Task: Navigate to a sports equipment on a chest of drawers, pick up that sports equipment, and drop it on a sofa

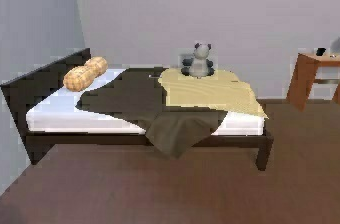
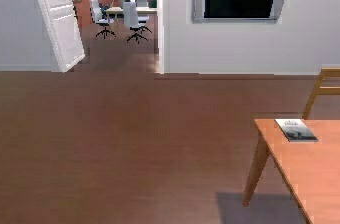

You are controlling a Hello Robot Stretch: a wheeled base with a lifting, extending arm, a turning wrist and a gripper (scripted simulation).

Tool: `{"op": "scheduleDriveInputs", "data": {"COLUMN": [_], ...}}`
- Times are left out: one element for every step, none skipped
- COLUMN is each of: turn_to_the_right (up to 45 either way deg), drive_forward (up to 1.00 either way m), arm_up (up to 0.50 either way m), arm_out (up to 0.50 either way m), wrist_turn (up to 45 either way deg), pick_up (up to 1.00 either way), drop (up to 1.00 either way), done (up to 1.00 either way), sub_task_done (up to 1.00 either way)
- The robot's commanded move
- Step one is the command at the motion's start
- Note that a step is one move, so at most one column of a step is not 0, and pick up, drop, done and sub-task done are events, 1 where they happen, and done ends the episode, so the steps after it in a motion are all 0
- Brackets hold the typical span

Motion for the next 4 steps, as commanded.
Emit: {"op": "scheduleDriveInputs", "data": {"turn_to_the_right": [0.0,-45.0,-30.0,0.0], "drive_forward": [0.10,0.00,0.00,0.15], "arm_up": [0.00,0.00,0.00,0.00], "arm_out": [0.00,0.00,0.00,0.00], "wrist_turn": [0.0,0.0,0.0,0.0], "pick_up": [0.00,0.00,0.00,0.00], "drop": [0.00,0.00,0.00,0.00], "done": [0.00,0.00,0.00,0.00], "sub_task_done": [0.00,0.00,0.00,0.00]}}
